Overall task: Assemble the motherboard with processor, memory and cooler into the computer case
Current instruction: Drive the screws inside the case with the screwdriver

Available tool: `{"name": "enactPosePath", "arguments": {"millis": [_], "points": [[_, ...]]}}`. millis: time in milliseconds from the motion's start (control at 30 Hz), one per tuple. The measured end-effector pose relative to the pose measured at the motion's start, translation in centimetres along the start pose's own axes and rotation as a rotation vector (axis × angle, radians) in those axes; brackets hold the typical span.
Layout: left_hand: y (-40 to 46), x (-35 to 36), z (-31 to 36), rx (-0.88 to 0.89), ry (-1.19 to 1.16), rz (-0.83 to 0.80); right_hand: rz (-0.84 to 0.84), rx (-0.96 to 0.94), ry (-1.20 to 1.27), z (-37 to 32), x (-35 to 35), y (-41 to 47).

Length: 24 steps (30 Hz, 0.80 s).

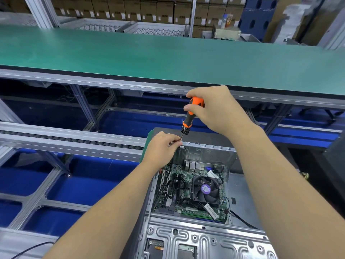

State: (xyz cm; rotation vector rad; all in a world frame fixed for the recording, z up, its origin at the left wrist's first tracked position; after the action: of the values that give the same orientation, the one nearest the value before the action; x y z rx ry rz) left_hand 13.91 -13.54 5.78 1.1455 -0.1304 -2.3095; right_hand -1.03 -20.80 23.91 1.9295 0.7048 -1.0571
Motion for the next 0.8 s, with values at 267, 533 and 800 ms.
{"name": "enactPosePath", "arguments": {"millis": [267,533,800], "points": [[0.0,-0.1,0.08,0.014,-0.001,-0.013,-0.008,0.001,-0.001,0.16,0.12,0.02],[0.02,-0.19,0.34,0.018,0.002,-0.026,-0.024,-0.011,0.006,0.09,-0.04,-0.02],[0.04,-0.26,0.47,0.049,0.032,-0.058,-0.08,0.059,-0.129,-0.22,-0.45,0.08]]}}
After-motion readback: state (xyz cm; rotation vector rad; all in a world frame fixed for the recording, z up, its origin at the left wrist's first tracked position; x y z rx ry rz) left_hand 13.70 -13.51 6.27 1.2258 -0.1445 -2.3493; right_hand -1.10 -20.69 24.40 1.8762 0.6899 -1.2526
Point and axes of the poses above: each hand's wrist, its own y-axis towards the middle knuckle, its own x-axis out of the palm, z = x × y, the point moved 1 cm from there along y, towards the middle knuckle, and after that the axes turned 2 degrees about -x, right-handed, at the moved point
